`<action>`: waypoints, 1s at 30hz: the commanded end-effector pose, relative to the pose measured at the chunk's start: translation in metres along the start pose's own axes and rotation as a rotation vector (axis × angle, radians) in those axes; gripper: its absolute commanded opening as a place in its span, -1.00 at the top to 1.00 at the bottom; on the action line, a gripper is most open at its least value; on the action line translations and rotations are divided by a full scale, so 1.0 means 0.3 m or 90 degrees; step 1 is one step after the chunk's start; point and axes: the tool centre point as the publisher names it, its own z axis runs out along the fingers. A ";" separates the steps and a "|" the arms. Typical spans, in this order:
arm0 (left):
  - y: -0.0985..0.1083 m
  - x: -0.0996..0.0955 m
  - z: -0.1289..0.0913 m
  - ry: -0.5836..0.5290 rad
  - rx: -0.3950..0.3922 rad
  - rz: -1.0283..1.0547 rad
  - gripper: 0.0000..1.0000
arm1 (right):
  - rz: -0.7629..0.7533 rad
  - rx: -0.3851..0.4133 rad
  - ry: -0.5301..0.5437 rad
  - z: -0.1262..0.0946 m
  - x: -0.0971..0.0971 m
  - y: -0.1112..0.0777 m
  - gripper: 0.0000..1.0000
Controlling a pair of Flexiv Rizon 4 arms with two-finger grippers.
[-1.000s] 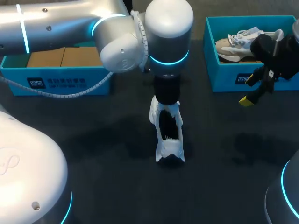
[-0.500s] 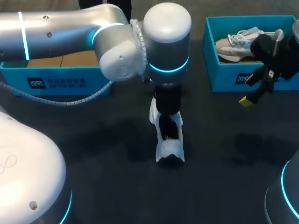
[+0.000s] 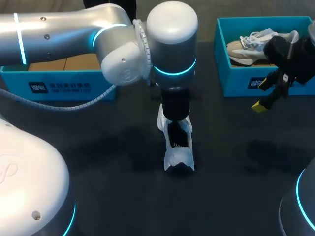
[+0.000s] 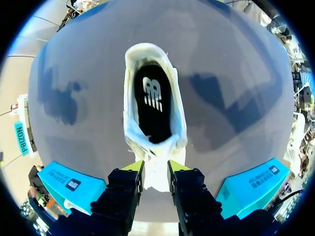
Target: Take the shoe out of the shoebox, open the shoe tongue, remove and reinsert the insole, then place the shoe into the shoebox
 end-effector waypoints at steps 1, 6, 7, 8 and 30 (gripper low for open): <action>-0.034 -0.011 -0.003 -0.001 0.009 0.004 0.45 | 0.001 0.003 0.001 0.004 -0.005 0.005 -1.00; -0.097 -0.005 0.015 0.000 0.029 -0.006 0.56 | 0.001 0.003 0.001 0.004 -0.005 0.005 -1.00; -0.110 -0.001 0.023 0.003 0.035 -0.011 0.55 | 0.001 0.003 0.001 0.004 -0.005 0.005 -1.00; -0.122 0.003 0.031 0.004 0.043 -0.016 0.56 | 0.001 0.003 0.001 0.004 -0.005 0.005 -1.00; -0.181 0.016 0.037 0.087 0.104 -0.213 0.55 | 0.001 0.003 0.001 0.004 -0.005 0.005 -1.00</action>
